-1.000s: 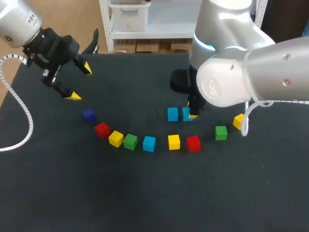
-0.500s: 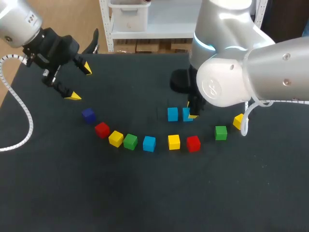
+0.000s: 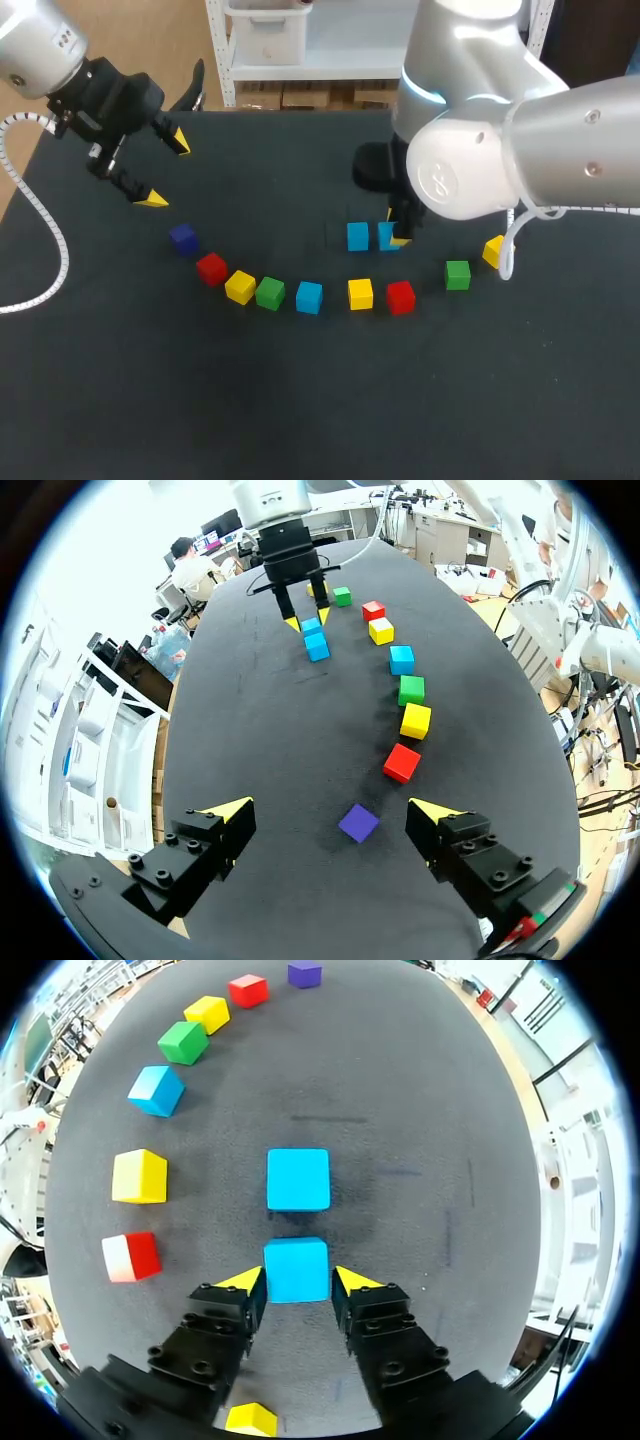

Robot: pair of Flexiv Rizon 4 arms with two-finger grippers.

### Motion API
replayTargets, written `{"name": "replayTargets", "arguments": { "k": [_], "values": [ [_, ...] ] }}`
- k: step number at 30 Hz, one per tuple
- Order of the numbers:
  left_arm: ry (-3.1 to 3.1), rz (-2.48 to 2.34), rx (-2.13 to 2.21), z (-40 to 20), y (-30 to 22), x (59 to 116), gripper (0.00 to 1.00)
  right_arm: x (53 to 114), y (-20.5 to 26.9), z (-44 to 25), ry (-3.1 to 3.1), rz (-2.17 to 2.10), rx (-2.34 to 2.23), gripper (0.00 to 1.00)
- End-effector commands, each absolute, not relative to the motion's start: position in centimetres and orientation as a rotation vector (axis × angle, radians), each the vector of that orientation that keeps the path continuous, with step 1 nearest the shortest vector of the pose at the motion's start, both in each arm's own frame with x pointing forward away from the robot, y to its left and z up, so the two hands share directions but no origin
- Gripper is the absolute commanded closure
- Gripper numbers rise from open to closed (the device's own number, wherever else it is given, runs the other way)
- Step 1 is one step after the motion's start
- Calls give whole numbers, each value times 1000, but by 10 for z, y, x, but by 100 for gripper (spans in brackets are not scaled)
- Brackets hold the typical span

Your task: Place the blue cubes, place green cubes on the blue cubes, place the yellow cubes on the green cubes, then place the red cubes on the yellow cubes, and place purple cube on the red cubes.

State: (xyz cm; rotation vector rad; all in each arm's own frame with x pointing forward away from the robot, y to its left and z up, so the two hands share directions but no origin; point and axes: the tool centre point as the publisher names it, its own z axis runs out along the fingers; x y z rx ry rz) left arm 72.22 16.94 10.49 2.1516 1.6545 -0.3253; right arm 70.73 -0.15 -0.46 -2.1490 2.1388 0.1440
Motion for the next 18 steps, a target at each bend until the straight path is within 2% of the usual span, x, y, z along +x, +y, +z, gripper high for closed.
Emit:
{"name": "replayTargets", "arguments": {
  "k": [1, 2, 3, 4, 5, 18],
  "values": [
    [1653, -324, 2153, 105, 170, 723, 0, 706, -5, 0, 2145, 166, -2149, 41],
    [1653, -324, 2153, 105, 170, 723, 0, 704, -6, 2, 2150, 177, -2146, 25],
    [1653, -324, 2153, 105, 170, 723, 0, 703, -8, 4, 2155, 198, -2141, 15],
    [1653, -324, 2153, 105, 170, 723, 0, 701, -10, 7, 2158, 205, -2138, 5],
    [1653, -324, 2153, 105, 170, 723, 0, 700, -12, 11, 2159, 217, -2134, 0],
    [1653, -324, 2153, 105, 170, 723, 0, 696, -77, 60, 2047, 635, -2017, 0]
  ]
}}
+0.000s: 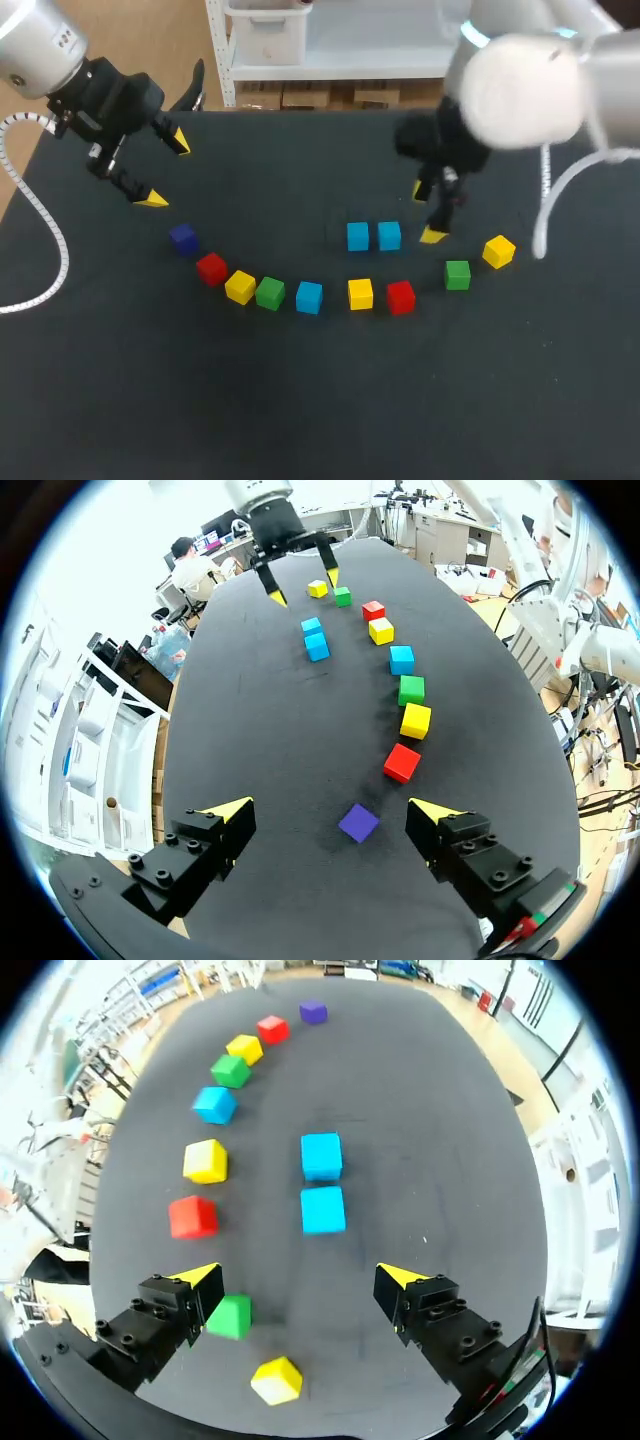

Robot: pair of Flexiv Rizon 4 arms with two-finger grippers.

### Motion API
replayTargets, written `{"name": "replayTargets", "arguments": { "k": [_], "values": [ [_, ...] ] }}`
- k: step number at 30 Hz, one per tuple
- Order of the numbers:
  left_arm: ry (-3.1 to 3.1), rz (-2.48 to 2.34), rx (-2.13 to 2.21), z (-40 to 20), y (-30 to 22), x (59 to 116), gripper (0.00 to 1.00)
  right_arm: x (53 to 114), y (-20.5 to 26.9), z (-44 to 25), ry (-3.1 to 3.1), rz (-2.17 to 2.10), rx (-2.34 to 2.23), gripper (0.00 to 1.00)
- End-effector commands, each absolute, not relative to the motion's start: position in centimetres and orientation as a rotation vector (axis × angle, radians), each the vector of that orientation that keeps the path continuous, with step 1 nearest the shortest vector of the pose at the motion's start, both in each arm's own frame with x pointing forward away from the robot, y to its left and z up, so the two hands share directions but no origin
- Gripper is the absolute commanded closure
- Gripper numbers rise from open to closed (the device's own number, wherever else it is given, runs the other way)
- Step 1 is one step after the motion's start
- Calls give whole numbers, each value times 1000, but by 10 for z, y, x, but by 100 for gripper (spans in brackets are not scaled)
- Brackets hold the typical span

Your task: Place the blue cubes, place green cubes on the blue cubes, place the yellow cubes on the green cubes, then place the red cubes on the yellow cubes, and place purple cube on the red cubes.

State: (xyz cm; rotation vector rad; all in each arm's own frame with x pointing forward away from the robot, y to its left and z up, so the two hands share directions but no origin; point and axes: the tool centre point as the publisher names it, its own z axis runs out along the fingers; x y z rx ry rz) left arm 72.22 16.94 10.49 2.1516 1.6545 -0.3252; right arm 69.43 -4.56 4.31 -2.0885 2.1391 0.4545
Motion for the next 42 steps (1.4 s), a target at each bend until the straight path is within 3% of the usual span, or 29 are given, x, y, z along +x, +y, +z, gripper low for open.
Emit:
{"name": "replayTargets", "arguments": {
  "k": [1, 18, 42],
  "values": [
    [1653, -324, 2153, 105, 170, 723, 0, 697, -83, 62, 2039, 671, -1990, 0],
    [1653, -324, 2153, 105, 170, 723, 0, 689, -164, 76, 1870, 776, -1725, 0],
    [1653, -324, 2153, 105, 170, 723, 0, 694, -209, 70, 1892, 678, -1677, 0]
  ]
}}
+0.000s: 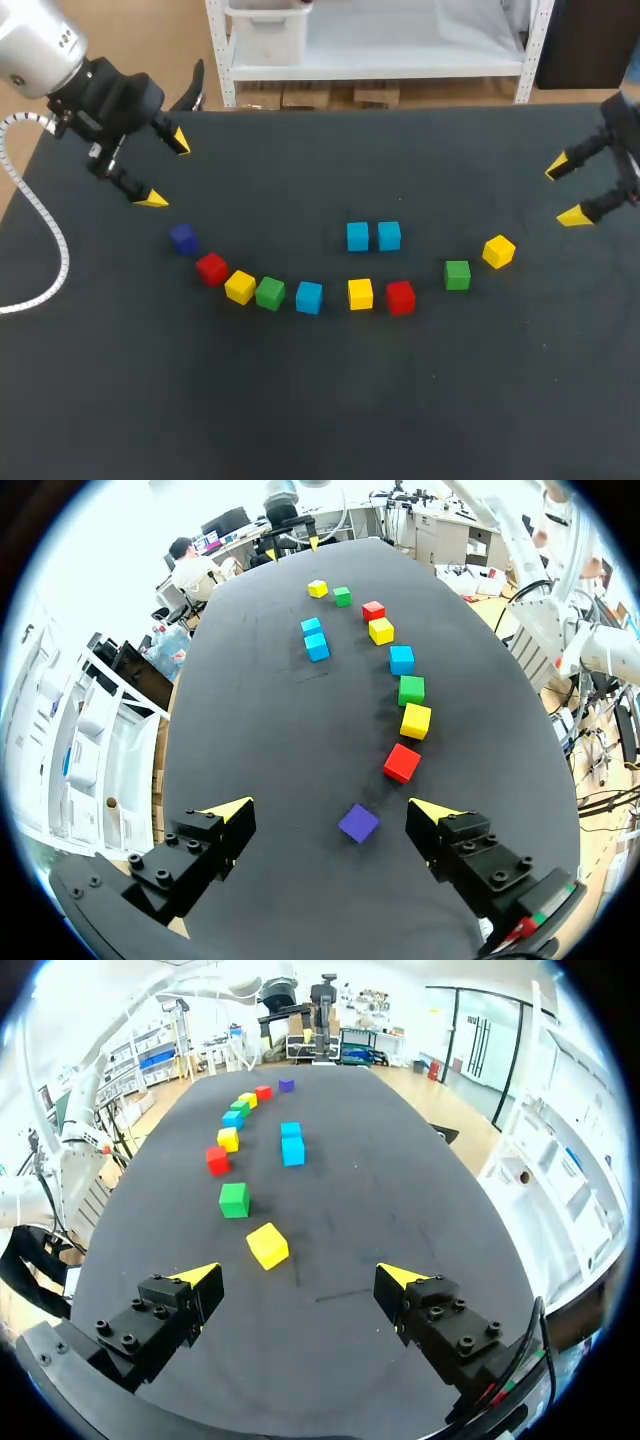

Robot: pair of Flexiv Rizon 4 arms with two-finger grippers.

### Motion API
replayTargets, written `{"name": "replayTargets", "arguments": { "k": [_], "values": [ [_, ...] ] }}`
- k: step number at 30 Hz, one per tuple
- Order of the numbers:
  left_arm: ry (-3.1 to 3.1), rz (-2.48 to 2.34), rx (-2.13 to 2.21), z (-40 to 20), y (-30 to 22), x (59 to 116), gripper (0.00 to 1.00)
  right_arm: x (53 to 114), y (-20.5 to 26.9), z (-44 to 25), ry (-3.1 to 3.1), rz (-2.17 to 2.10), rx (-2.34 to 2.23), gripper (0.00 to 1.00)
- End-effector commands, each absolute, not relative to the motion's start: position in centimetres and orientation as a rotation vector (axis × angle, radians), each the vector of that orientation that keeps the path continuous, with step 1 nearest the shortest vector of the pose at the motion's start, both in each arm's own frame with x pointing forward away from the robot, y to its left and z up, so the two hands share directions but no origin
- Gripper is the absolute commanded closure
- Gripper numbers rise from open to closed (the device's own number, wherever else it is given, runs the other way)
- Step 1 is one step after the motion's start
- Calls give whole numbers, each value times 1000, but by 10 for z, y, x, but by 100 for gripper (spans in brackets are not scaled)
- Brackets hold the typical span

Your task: Place the blue cubes, place green cubes on the blue cubes, place the yellow cubes on the green cubes, then place the red cubes on the yellow cubes, and place purple cube on the red cubes.

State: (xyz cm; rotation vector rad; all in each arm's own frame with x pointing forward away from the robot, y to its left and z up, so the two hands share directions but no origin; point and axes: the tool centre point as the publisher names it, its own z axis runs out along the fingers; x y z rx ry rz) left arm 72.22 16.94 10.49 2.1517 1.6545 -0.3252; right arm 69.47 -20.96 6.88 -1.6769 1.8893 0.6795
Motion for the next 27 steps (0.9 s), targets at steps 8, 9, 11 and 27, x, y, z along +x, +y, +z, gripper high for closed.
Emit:
{"name": "replayTargets", "arguments": {
  "k": [8, 9, 11, 27],
  "values": [
    [1653, -324, 2153, 105, 170, 723, 0, 694, -209, 70, 1892, 678, -1677, 0],
    [1653, -324, 2153, 105, 170, 723, 0, 694, -209, 70, 1892, 678, -1677, 0],
    [1678, -304, 2160, 105, 166, 715, 0, 694, -209, 70, 1892, 678, -1677, 0],
    [1906, -114, 2157, 73, 81, 652, 0, 694, -209, 70, 1892, 678, -1677, 0]
  ]
}}
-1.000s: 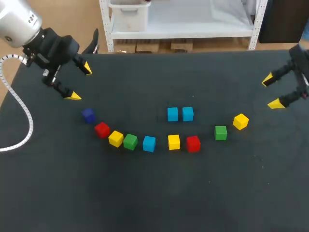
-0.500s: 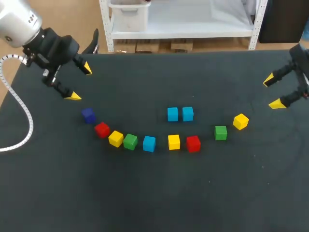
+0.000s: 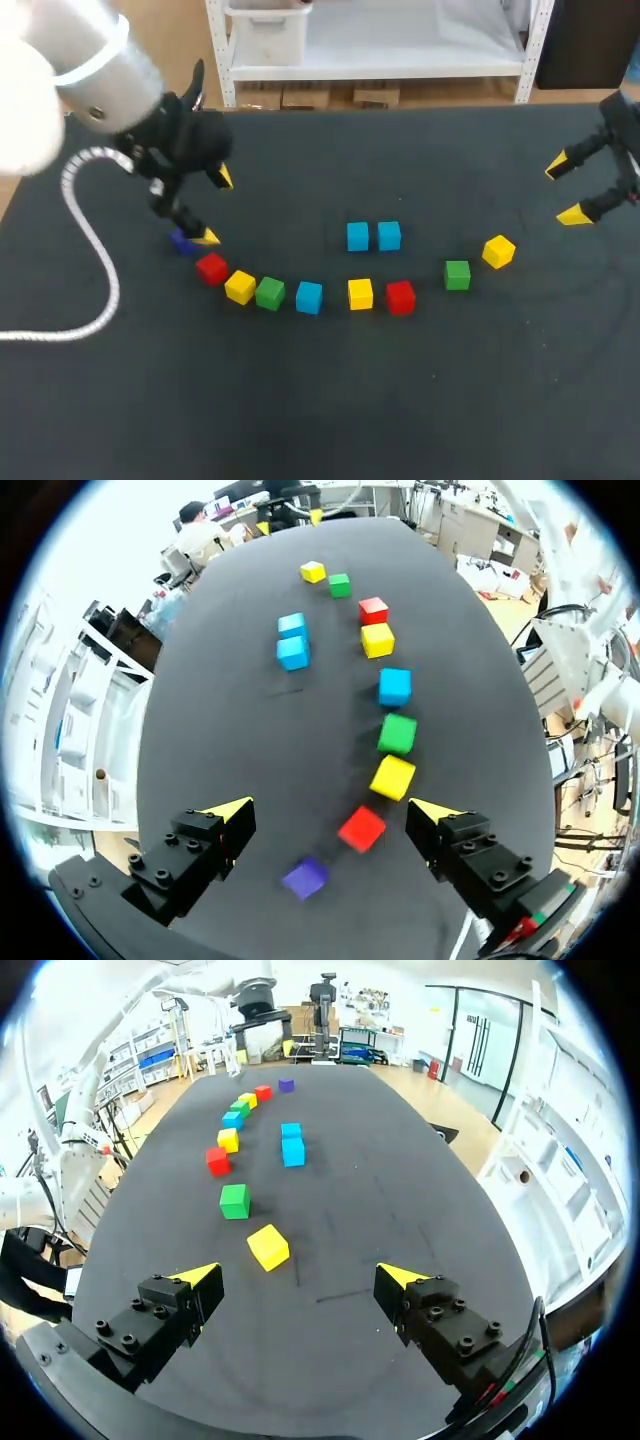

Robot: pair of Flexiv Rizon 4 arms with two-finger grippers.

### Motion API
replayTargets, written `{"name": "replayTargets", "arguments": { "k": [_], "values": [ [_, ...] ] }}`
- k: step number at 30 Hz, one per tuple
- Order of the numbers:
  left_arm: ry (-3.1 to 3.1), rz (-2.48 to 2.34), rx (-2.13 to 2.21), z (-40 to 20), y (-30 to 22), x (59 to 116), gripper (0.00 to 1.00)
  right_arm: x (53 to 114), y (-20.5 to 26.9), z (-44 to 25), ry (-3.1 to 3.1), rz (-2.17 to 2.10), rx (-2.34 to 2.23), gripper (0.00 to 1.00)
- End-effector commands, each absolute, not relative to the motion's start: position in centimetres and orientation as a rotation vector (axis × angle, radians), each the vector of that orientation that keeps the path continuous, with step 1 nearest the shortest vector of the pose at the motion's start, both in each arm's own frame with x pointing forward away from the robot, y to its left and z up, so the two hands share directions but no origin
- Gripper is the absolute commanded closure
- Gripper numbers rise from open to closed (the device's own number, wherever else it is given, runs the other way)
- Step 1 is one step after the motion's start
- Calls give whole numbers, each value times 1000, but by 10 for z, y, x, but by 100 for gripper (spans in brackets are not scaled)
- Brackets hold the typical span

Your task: Place the blue cubes, place green cubes on the blue cubes, place the yellow cubes on the green cubes, then place the red cubes on the yellow cubes, and place purple cube on the red cubes.

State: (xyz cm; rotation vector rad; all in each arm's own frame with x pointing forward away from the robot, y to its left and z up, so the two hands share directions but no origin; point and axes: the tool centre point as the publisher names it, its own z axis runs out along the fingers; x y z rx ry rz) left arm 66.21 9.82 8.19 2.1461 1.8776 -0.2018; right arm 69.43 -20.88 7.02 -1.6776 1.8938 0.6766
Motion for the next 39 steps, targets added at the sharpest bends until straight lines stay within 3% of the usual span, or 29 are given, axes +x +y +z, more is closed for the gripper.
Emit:
{"name": "replayTargets", "arguments": {
  "k": [1, 26, 39],
  "values": [
    [1905, -115, 2159, 71, 78, 649, 0, 694, -209, 70, 1892, 678, -1677, 0],
    [1770, -148, 2379, 34, 6, 609, 0, 694, -209, 70, 1892, 678, -1677, 0],
    [1835, -158, 2352, 5, 2, 600, 0, 694, -209, 70, 1892, 678, -1677, 0]
  ]
}}
